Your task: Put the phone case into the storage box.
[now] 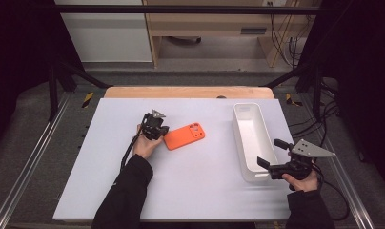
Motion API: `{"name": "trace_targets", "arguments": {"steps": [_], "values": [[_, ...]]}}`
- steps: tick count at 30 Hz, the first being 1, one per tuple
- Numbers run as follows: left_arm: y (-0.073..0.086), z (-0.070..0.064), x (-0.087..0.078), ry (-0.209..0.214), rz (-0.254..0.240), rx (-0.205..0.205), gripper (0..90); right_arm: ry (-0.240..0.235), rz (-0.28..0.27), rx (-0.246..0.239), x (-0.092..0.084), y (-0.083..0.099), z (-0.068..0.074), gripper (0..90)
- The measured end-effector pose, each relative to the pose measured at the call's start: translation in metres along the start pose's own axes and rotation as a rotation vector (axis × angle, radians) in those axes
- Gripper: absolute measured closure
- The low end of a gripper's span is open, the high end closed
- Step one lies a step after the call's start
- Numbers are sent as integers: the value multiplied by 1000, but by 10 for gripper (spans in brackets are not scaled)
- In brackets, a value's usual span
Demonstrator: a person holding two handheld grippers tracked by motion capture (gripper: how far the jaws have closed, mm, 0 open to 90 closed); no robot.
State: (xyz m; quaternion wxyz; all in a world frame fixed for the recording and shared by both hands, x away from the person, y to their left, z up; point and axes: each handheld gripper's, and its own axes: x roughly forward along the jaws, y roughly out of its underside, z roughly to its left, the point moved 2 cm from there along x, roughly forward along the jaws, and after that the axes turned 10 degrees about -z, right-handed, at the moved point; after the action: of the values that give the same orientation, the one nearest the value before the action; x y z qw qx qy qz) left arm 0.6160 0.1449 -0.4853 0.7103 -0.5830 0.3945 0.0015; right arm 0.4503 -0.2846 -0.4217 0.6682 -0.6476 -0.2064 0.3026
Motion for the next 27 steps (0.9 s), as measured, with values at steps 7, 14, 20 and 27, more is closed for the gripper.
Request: {"name": "trace_targets", "arguments": {"steps": [7, 14, 20, 27], "values": [[4, -7, -6, 17, 8, 13, 897, -1, -2, 1, 0, 0, 0, 5], [9, -15, -12, 35, -4, 13, 898, -1, -5, 2, -1, -1, 0, 5], [12, -22, -16, 57, -4, 34, 898, -1, -3, 3, 0, 0, 0, 5], [16, -30, -21, 69, -8, 56, 898, -2, -4, 2, 0, 0, 0, 5]]}}
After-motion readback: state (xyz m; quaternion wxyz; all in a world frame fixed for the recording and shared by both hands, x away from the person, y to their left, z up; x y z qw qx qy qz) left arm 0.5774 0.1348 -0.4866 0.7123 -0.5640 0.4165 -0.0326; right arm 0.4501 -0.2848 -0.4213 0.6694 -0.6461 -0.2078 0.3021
